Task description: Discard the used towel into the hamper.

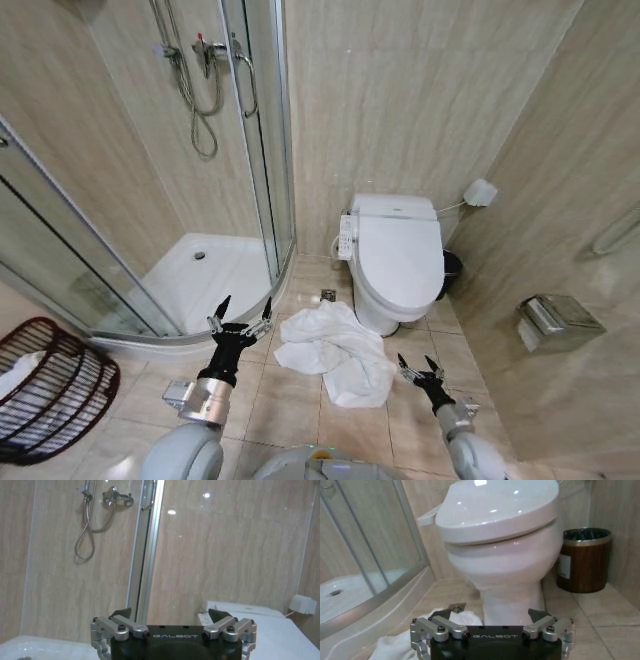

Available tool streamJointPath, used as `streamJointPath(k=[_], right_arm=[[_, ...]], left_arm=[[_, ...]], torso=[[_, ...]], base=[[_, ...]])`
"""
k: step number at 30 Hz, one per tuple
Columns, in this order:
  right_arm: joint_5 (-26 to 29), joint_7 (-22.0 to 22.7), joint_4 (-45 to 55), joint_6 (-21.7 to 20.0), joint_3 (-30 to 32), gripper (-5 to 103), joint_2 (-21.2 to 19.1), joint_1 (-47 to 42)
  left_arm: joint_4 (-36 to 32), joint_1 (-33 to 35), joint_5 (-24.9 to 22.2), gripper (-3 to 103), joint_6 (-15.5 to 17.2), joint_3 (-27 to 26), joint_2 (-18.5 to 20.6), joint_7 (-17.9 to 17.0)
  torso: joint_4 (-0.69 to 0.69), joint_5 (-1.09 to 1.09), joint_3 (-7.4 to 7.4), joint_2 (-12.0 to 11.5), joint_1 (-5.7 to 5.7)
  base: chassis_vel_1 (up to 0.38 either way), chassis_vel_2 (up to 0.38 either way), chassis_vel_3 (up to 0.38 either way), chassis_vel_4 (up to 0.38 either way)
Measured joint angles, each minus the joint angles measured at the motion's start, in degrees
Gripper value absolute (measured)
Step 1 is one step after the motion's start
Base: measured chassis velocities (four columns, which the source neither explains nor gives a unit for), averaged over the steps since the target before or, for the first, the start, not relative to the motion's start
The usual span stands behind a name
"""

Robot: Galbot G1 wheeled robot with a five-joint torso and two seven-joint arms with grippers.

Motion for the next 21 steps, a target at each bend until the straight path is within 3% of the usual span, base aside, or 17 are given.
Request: streamJointPath(k=[9, 14, 21], right_arm=[[-0.3, -0.9, -0.9, 0.7, 0.0, 100, 0.6, 0.3], [-0.5, -0.9, -2.3, 3.7, -0.1, 100, 0.5, 0.5], [-2.2, -2.6, -3.1, 4.5, -0.4, 100, 0.9, 0.3]], left_arm=[[0.0, 0.0, 0.0, 100, 0.0, 0.0, 0.0, 0.0], [0.0, 0.0, 0.0, 100, 0.0, 0.0, 0.0, 0.0], [0.0, 0.0, 0.0, 100, 0.0, 0.0, 0.0, 0.0]], torso=[[0.0, 0.0, -1.15, -2.0, -0.83], [0.0, 0.0, -1.95, -3.3, -1.37], [0.0, 0.01, -2.34, -4.0, -1.64]], base=[[0.0, 0.0, 0.0, 0.0], [-0.063, 0.051, 0.05, -0.055], [-0.049, 0.038, 0.051, -0.036]])
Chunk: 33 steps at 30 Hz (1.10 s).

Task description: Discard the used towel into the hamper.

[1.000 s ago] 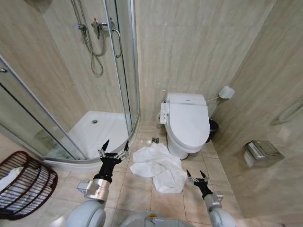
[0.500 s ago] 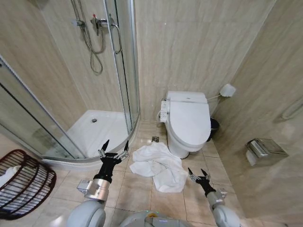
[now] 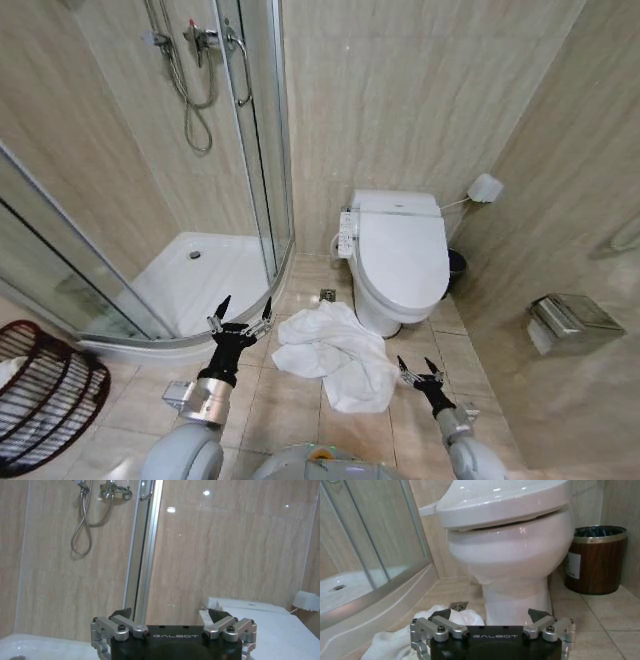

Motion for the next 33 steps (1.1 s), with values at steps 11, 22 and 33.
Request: streamJointPath(k=[11, 22, 33], right_arm=[[0.9, 0.4, -0.8, 1.4, 0.8, 100, 0.0, 0.0], [-0.4, 1.0, -0.7, 1.6, 0.9, 100, 1.2, 0.3], [1.8, -0.6, -5.7, -0.5, 0.6, 100, 1.1, 2.2]], left_arm=[[0.0, 0.0, 0.0, 100, 0.0, 0.0, 0.0, 0.0], [0.0, 0.0, 0.0, 100, 0.0, 0.0, 0.0, 0.0], [0.0, 0.0, 0.0, 100, 0.0, 0.0, 0.0, 0.0]], torso=[[0.01, -0.01, -1.28, -2.2, -0.95], [0.0, -0.01, -2.84, -4.8, -1.93], [0.01, 0.01, -4.39, -7.3, -2.89]], base=[[0.0, 0.0, 0.0, 0.0], [0.0, 0.0, 0.0, 0.0], [0.0, 0.0, 0.0, 0.0]])
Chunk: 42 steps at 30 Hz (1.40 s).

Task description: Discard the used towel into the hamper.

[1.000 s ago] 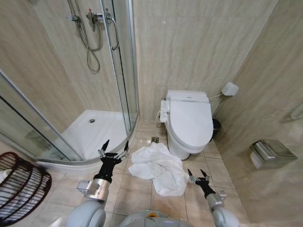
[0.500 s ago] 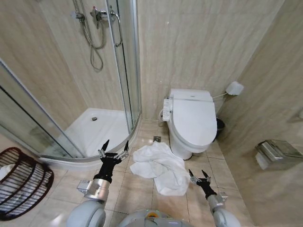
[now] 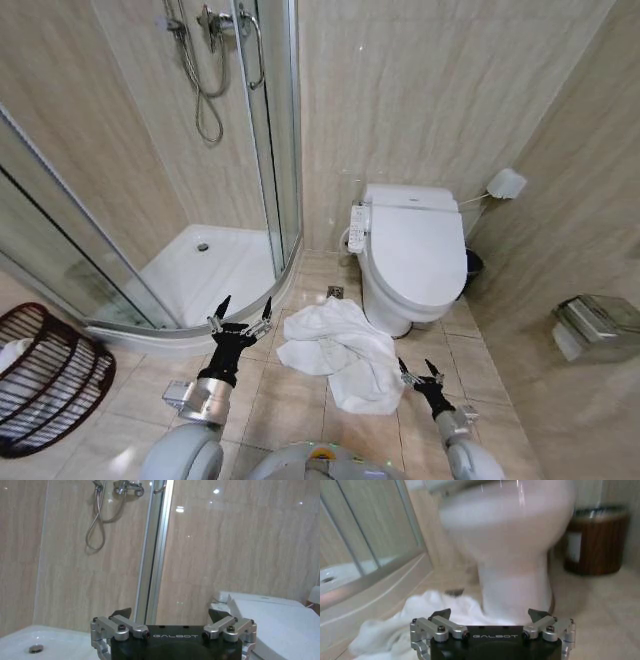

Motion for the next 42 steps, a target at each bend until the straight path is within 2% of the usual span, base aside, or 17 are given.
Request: streamJointPath(k=[2, 10, 15, 21, 26, 36, 42], right_arm=[[1.9, -4.1, -3.0, -2.3, -0.2, 100, -0.9, 1.2], [-0.3, -8.9, -12.7, -2.9, -1.7, 100, -2.5, 7.4], [-4.5, -8.6, -16.4, -1.9, -2.1, 100, -2.8, 10.6], [-8.0, -4.0, -17.6, 1.2, -3.1, 100, -2.1, 13.3], [-8.5, -6.5, -18.9, 3.2, -2.9, 100, -2.0, 14.0], [-7.0, -7.4, -19.5, 5.1, -3.5, 100, -4.2, 13.8], [-9.1, -7.5, -19.4, 6.0, -3.6, 100, -4.3, 14.0]], left_arm=[[0.0, 0.0, 0.0, 100, 0.0, 0.0, 0.0, 0.0], [0.0, 0.0, 0.0, 100, 0.0, 0.0, 0.0, 0.0], [0.0, 0.0, 0.0, 100, 0.0, 0.0, 0.0, 0.0], [0.0, 0.0, 0.0, 100, 0.0, 0.0, 0.0, 0.0], [0.0, 0.0, 0.0, 100, 0.0, 0.0, 0.0, 0.0], [0.0, 0.0, 0.0, 100, 0.0, 0.0, 0.0, 0.0], [0.0, 0.0, 0.0, 100, 0.0, 0.0, 0.0, 0.0]], torso=[[-0.01, -0.03, -0.21, -0.3, -0.13], [0.01, -0.01, -1.22, -1.9, -0.67], [0.0, -0.02, -1.79, -2.8, -0.98], [0.0, -0.01, -2.41, -3.7, -1.26], [0.0, -0.01, -2.9, -4.5, -1.57], [0.0, -0.02, -3.11, -4.8, -1.66], [0.0, -0.02, -3.09, -4.7, -1.64]], base=[[0.0, 0.0, 0.0, 0.0], [0.0, 0.0, 0.0, 0.0], [0.0, 0.0, 0.0, 0.0], [0.0, 0.0, 0.0, 0.0], [0.0, 0.0, 0.0, 0.0], [0.014, 0.017, 0.015, 0.015], [0.07, 0.057, 0.065, 0.066]])
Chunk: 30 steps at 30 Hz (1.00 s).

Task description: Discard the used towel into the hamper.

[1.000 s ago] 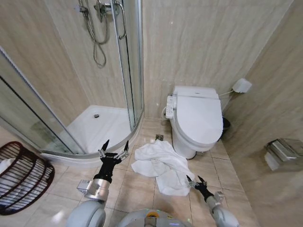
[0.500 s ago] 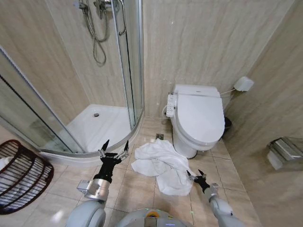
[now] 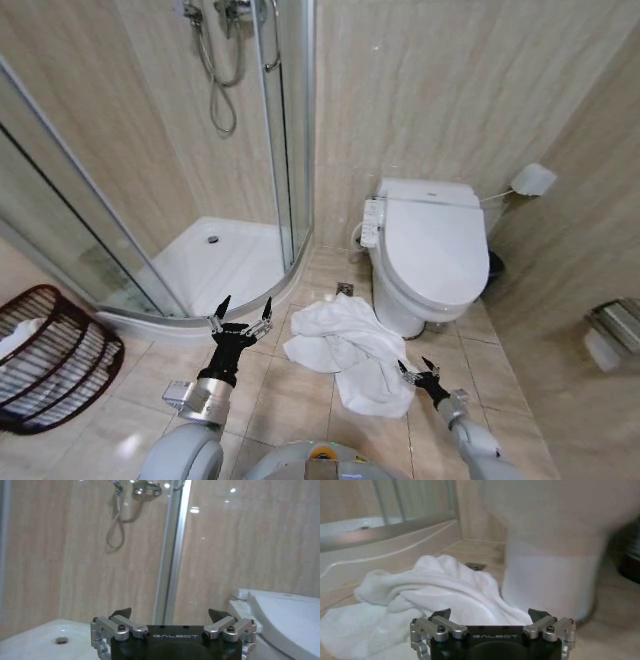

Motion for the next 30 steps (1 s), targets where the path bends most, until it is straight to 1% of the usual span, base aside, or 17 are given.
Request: streamJointPath(k=[3, 9, 12, 14, 15, 18, 20, 25, 30], right_arm=[[-1.5, 0.1, -1.1, 0.8, -0.2, 100, 0.2, 0.8], [-1.9, 0.1, -3.9, 2.0, -0.4, 100, 0.0, 2.1], [0.8, 0.4, -7.2, 2.7, -1.1, 100, -0.5, 3.9], [1.2, 0.4, -8.3, 2.9, -1.3, 100, -0.6, 4.5], [1.0, 0.1, -9.7, 3.5, -1.4, 100, -0.7, 5.4], [-0.1, -0.4, -11.6, 4.2, -2.0, 100, -0.9, 6.9], [-1.0, -0.6, -13.9, 4.8, -3.3, 100, -1.0, 9.0], [-2.2, -0.6, -15.8, 5.0, -5.2, 100, -0.9, 11.3], [-7.7, 0.0, -20.0, 5.2, -7.0, 100, 0.5, 15.3]], left_arm=[[0.0, 0.0, 0.0, 100, 0.0, 0.0, 0.0, 0.0], [0.0, 0.0, 0.0, 100, 0.0, 0.0, 0.0, 0.0], [0.0, 0.0, 0.0, 100, 0.0, 0.0, 0.0, 0.0], [0.0, 0.0, 0.0, 100, 0.0, 0.0, 0.0, 0.0], [0.0, 0.0, 0.0, 100, 0.0, 0.0, 0.0, 0.0], [0.0, 0.0, 0.0, 100, 0.0, 0.0, 0.0, 0.0], [0.0, 0.0, 0.0, 100, 0.0, 0.0, 0.0, 0.0], [0.0, 0.0, 0.0, 100, 0.0, 0.0, 0.0, 0.0], [0.0, 0.0, 0.0, 100, 0.0, 0.0, 0.0, 0.0]], torso=[[0.01, 0.02, -0.21, -0.3, -0.12], [0.01, 0.01, -0.5, -0.8, -0.27], [0.03, 0.01, -0.57, -0.9, -0.31], [0.02, 0.01, -0.58, -0.9, -0.31], [0.0, 0.01, -0.58, -0.9, -0.3], [-0.02, 0.0, -0.57, -0.9, -0.3], [-0.02, 0.01, -0.55, -0.9, -0.3], [0.01, -0.01, -0.52, -0.8, -0.28], [0.01, 0.0, -0.49, -0.7, -0.25]], base=[[0.09, 0.098, 0.093, 0.103], [0.09, 0.095, 0.104, 0.094], [0.063, 0.086, 0.066, 0.067], [0.044, 0.044, 0.051, 0.052], [0.0, 0.0, 0.0, 0.0], [0.0, 0.0, 0.0, 0.0], [0.0, 0.0, 0.0, 0.0], [0.0, 0.0, 0.0, 0.0], [0.0, 0.0, 0.0, 0.0]])
